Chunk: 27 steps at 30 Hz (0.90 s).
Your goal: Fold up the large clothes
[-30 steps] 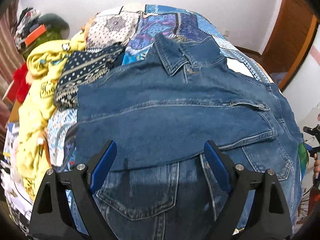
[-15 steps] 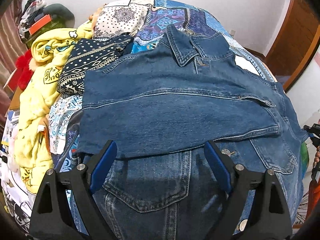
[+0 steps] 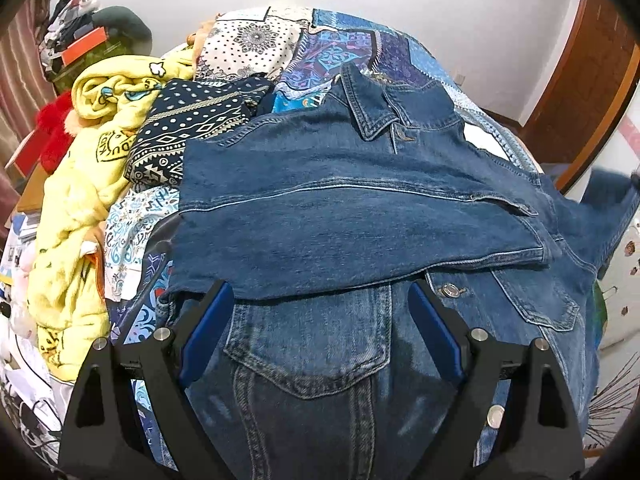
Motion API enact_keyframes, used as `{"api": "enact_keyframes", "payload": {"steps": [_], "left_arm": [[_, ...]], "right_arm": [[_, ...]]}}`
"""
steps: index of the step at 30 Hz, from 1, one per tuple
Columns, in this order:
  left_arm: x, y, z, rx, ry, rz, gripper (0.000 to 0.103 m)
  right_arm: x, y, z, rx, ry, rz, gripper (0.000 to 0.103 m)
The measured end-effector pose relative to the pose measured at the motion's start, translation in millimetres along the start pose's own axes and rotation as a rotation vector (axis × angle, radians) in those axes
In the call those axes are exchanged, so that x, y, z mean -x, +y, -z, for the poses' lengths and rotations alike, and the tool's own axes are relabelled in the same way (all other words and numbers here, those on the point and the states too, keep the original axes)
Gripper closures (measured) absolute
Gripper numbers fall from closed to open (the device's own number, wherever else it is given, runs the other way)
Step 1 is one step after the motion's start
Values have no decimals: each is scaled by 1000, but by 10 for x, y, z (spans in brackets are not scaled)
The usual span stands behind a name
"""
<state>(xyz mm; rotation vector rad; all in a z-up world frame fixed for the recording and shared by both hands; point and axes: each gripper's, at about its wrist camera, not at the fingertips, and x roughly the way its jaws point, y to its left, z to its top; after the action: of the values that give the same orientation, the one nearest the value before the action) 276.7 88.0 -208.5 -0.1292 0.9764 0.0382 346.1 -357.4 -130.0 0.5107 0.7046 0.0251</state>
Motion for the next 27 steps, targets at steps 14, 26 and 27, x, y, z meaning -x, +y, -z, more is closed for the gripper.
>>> {"api": "enact_keyframes", "payload": {"steps": [14,26,27], "left_arm": [[243,284,75,24,-52,14,11],[298,261,102,-1,-37,4,11],[290,238,95,-7,-36,3,11]], "right_arm": [[-405,1763,568,287,145,-316,93],[-1194,1891,1697,389,514,-309,93],[-1207,1874,1748,400,528,-304,93]]}}
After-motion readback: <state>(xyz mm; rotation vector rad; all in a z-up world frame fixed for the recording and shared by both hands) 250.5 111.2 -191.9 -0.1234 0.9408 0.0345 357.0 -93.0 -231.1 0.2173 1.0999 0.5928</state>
